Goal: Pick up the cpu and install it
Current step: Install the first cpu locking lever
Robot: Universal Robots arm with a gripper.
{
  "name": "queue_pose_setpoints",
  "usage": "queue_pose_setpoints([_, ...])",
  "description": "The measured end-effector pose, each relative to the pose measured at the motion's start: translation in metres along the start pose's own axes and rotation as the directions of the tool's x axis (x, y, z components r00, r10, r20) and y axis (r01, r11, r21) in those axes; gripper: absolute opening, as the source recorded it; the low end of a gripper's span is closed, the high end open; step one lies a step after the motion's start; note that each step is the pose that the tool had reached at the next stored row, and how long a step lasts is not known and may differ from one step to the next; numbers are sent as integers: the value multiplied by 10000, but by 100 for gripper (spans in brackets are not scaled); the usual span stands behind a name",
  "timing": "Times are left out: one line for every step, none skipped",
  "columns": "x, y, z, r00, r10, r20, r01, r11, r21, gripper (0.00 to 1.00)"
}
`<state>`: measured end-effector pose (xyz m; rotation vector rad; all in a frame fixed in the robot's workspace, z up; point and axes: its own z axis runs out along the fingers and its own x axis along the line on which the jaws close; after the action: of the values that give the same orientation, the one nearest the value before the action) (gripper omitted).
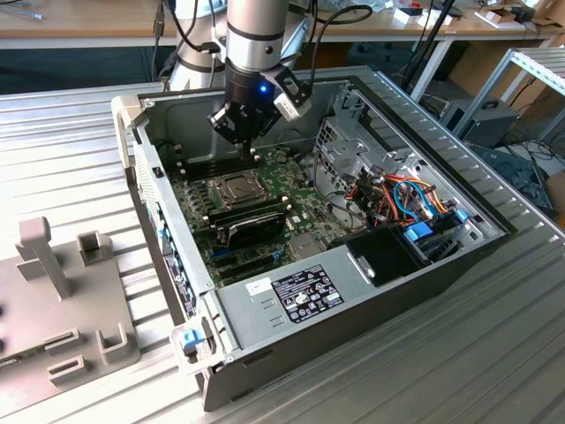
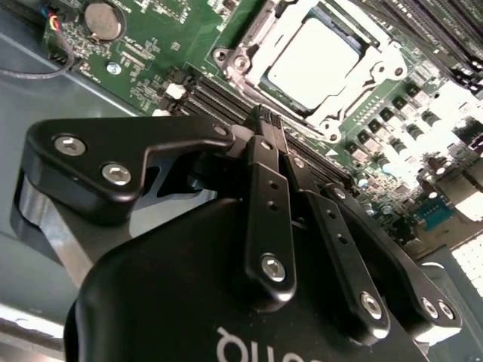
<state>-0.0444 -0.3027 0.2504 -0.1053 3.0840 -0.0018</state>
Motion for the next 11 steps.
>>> queue_pose_setpoints([11, -16, 0, 10000, -3, 2, 3, 10000, -1, 11])
queue_pose_setpoints([21, -36, -1, 10000, -4, 3, 4, 10000, 0, 11])
queue_pose_setpoints([35, -65, -2, 10000, -1, 4, 1, 10000, 0, 11])
queue_pose_setpoints([46, -87, -2, 10000, 0, 6, 0, 10000, -1, 11])
queue_pose_setpoints([63, -119, -3, 10000, 0, 6, 0, 10000, 0, 11])
queue_pose_setpoints([74, -140, -3, 10000, -1, 6, 1, 10000, -1, 11])
queue_pose_setpoints([86, -160, -4, 10000, 0, 6, 0, 10000, -1, 11])
queue_pose_setpoints([98, -179, -4, 10000, -1, 6, 1, 10000, -1, 11])
queue_pose_setpoints([108, -199, -5, 10000, 0, 5, 0, 10000, 2, 11])
queue_pose_setpoints([113, -214, -4, 10000, 0, 6, 0, 10000, 2, 11])
queue_pose_setpoints([116, -227, -2, 10000, 9, 5, -9, 10000, 6, 11])
